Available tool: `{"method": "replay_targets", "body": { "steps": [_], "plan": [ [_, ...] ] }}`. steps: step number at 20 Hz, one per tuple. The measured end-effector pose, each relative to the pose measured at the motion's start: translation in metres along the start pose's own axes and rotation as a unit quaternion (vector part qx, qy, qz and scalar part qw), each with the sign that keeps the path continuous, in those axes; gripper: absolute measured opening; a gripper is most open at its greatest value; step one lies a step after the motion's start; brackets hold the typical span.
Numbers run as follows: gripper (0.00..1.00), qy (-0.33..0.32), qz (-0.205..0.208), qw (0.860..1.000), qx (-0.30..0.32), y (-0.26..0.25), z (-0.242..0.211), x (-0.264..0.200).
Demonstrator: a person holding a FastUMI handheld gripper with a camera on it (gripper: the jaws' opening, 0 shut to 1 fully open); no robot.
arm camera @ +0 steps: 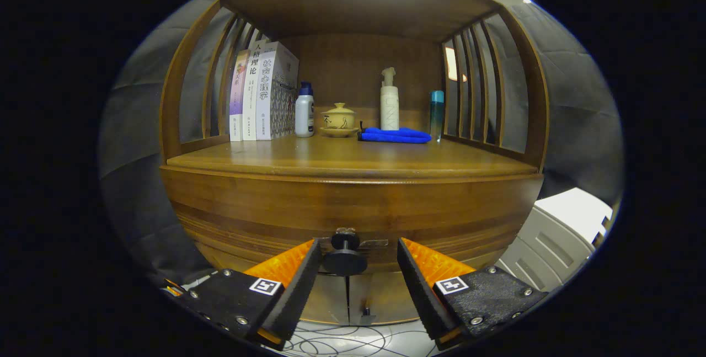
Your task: Pull open the drawer, take out the items inside it, and place them on the countertop above the cabinet.
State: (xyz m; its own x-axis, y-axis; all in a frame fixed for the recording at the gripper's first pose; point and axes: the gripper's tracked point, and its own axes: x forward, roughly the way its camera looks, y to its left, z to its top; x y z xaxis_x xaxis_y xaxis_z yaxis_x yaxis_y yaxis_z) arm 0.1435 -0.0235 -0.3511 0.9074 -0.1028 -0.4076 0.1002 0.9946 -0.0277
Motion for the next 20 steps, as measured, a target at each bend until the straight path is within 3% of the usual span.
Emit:
{"method": "replay_targets", "body": {
  "steps": [4, 7, 10, 15, 20],
  "plan": [
    [0.69, 0.005, 0.014, 1.000, 0.010, 0.010, -0.007, 0.009],
    [0.50, 0.003, 0.012, 1.000, 0.003, 0.010, -0.008, 0.010],
    [0.46, -0.010, 0.015, 1.000, -0.013, 0.011, -0.008, 0.012],
    [0.31, -0.005, 0.015, 1.000, -0.007, 0.010, -0.013, 0.011],
    [0.31, -0.006, 0.018, 1.000, -0.010, 0.006, -0.019, -0.014]
  ]
}}
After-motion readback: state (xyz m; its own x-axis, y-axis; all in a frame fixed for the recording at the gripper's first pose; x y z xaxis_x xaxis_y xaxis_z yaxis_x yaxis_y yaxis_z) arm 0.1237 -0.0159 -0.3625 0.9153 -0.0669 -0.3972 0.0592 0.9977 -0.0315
